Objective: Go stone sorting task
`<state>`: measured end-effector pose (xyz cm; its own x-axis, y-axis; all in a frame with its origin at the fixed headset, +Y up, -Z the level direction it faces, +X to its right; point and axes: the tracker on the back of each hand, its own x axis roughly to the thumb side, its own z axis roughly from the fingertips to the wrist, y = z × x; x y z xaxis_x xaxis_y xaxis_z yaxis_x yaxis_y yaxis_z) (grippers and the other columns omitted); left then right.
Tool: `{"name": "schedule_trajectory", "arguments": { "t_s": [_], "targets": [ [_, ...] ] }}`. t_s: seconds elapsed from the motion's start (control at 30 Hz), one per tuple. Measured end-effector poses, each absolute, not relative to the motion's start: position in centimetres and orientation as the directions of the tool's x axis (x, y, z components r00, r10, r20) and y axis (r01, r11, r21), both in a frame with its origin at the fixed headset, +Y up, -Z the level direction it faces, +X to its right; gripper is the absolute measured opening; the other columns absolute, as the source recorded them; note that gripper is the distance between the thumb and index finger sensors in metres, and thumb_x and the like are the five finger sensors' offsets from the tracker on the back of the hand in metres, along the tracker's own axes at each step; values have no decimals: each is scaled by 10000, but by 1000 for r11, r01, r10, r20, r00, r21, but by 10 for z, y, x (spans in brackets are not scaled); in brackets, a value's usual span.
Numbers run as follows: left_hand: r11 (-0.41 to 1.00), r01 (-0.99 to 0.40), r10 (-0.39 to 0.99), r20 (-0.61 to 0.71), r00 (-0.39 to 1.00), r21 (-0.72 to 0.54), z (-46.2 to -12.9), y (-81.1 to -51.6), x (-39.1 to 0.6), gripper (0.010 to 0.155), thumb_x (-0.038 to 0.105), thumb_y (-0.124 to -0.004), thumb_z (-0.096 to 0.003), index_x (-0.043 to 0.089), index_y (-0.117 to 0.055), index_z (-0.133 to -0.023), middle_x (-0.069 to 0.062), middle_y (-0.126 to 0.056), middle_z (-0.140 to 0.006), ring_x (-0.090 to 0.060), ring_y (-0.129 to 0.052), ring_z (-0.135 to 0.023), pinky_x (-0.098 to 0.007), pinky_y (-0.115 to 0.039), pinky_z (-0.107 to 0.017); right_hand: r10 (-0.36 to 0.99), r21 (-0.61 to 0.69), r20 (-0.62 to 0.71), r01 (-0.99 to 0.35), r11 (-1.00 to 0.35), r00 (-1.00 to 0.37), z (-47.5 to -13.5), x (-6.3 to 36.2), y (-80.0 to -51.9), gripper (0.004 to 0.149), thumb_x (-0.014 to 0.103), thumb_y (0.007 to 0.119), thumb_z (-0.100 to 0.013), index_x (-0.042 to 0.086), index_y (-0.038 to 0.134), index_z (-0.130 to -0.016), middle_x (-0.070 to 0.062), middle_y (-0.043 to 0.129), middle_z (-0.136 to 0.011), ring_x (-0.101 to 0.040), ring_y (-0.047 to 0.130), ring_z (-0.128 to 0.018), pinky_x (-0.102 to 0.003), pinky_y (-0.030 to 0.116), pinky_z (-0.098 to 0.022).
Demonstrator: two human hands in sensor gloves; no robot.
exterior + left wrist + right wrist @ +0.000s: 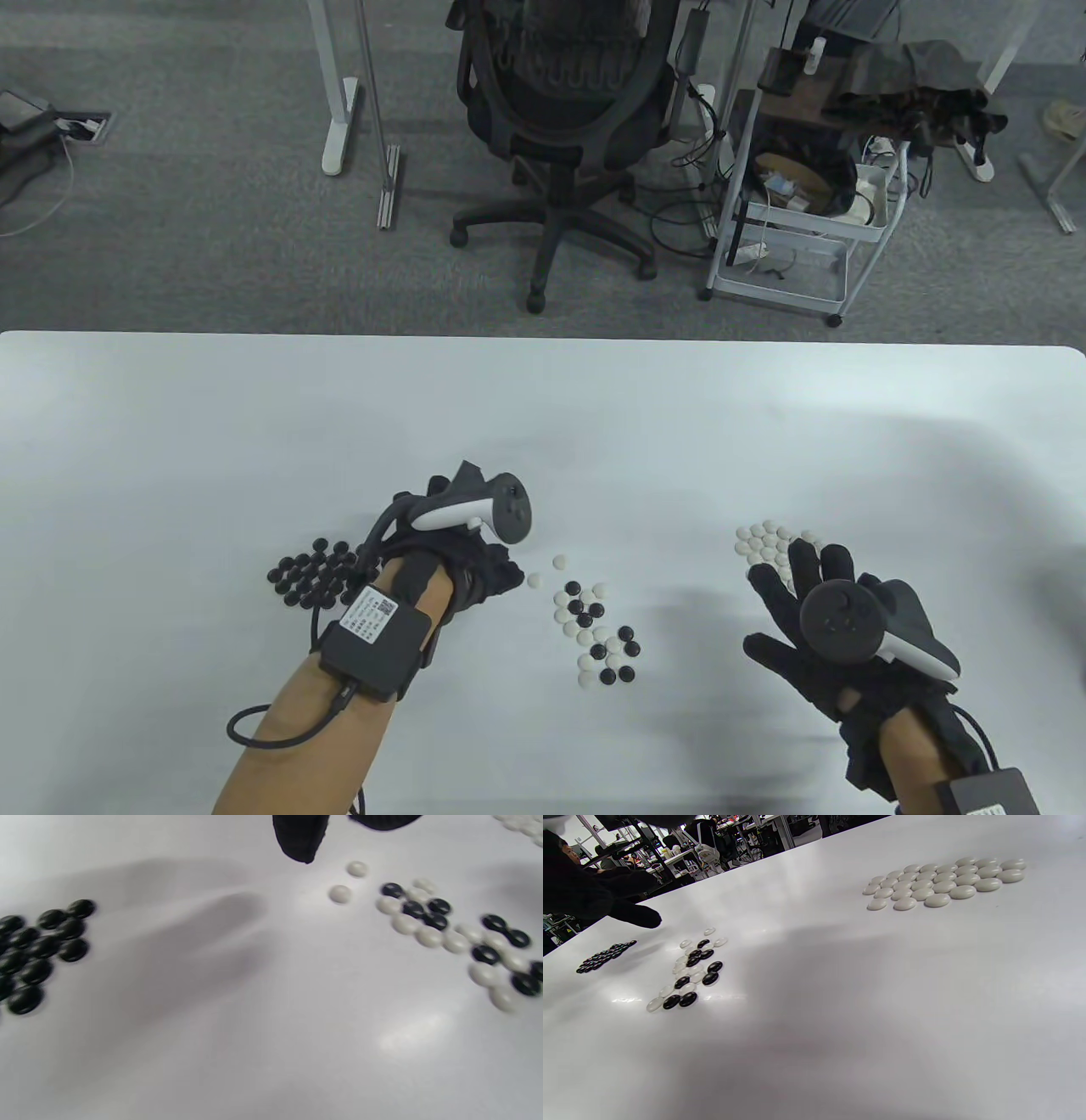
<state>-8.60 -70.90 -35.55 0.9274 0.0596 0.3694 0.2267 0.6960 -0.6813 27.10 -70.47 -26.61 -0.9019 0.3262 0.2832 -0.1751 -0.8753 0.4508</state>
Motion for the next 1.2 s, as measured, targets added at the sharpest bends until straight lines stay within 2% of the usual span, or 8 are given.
{"name": "schedule_trajectory", "arguments": {
  "t_s": [0.2,0.5,0.63,0.77,0.9,1.2],
  "targets": [
    [686,271,111,465,878,-675,-350,-722,-50,664,494,-407,-562,277,-469,-1186,-305,115,-1141,-599,156,-914,-841,-37,-591,327,448,289,-175,-877,-900,-265,271,-704,786,533,473,-557,112,176,-1151,-317,-85,-1058,-574,-142,-853,-800,34,-527],
    [646,273,137,460,877,-713,-360,-749,-34,657,492,-379,-552,316,-387,-1185,-305,149,-1121,-595,179,-899,-843,-22,-583,330,449,291,-177,-876,-898,-265,271,-704,788,533,473,-558,111,173,-1151,-316,-85,-1059,-573,-141,-854,-800,34,-528],
    [659,255,124,436,892,-708,-369,-749,-30,656,491,-378,-551,323,-383,-1185,-298,155,-1120,-592,184,-899,-841,-17,-583,331,449,290,-178,-875,-898,-265,271,-704,788,532,474,-557,110,175,-1151,-318,-85,-1058,-574,-142,-854,-800,34,-528],
    [667,178,130,349,928,-723,-389,-750,-26,660,491,-374,-548,324,-381,-1186,-289,166,-1116,-585,195,-899,-839,-5,-584,330,453,289,-176,-874,-899,-265,271,-704,787,533,472,-557,111,175,-1151,-318,-86,-1058,-574,-141,-854,-801,35,-527],
    [634,71,172,229,958,-770,-405,-752,-41,636,490,-380,-552,344,-377,-1171,-284,157,-1120,-582,190,-901,-838,-6,-584,333,447,290,-181,-876,-897,-264,272,-703,786,533,473,-558,112,176,-1151,-317,-85,-1059,-575,-141,-854,-802,36,-528],
    [641,-5,51,35,998,-767,-408,-743,-130,642,487,-391,-552,318,-443,-1169,-279,154,-1120,-583,186,-902,-839,-5,-581,338,447,288,-187,-875,-896,-264,273,-701,787,532,475,-557,110,180,-1152,-317,-81,-1060,-575,-139,-857,-803,37,-529]
  ]
}}
